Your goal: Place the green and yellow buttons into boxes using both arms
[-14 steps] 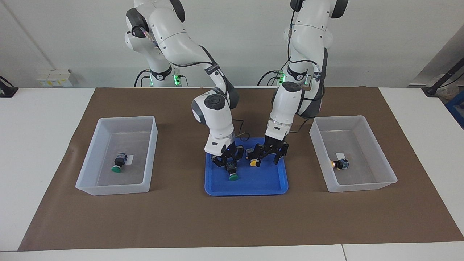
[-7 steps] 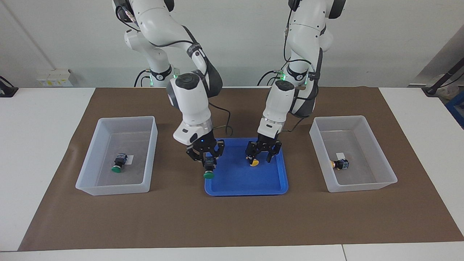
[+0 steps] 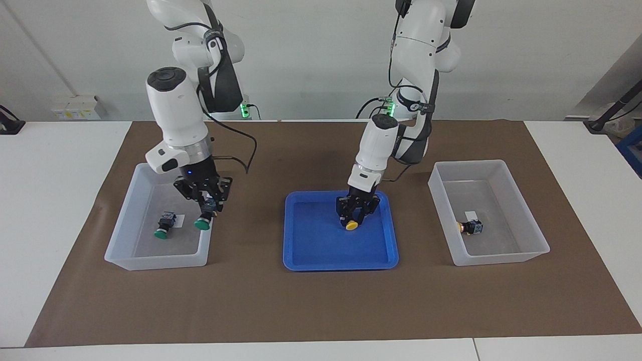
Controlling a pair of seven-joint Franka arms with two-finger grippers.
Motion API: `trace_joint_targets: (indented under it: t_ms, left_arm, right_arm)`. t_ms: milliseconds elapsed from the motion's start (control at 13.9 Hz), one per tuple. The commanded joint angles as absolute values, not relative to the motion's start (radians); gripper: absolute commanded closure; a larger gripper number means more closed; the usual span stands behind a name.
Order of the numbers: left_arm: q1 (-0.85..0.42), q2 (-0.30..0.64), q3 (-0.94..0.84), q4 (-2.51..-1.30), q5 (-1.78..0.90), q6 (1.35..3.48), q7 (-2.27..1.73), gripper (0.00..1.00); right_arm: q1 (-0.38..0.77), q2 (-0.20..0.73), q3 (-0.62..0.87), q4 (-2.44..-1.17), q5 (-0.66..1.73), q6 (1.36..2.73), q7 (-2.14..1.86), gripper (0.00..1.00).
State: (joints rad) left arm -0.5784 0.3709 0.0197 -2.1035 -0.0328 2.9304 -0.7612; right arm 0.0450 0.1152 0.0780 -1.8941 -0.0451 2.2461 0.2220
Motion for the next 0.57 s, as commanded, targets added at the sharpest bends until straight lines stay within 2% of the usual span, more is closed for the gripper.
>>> trace_joint_targets:
  t_ms: [0, 287, 502]
  left_arm:
    - [-0.595, 0.387, 0.031, -2.103, -0.044, 2.935, -0.778, 0.64]
    - [-0.586, 0.390, 0.035, -2.082, -0.044, 2.930, -0.778, 1.00]
    - [-0.577, 0.397, 0.037, -2.036, -0.044, 2.915, -0.778, 1.00]
  right_arm:
    - [-0.036, 0.062, 0.092, -2.014, -0.031, 2.258, 0.079, 1.00]
    - [-0.141, 0.046, 0.092, -2.118, -0.029, 2.270, -0.234, 1.00]
    - [-0.146, 0.087, 0.092, -2.151, -0.017, 2.372, -0.262, 1.00]
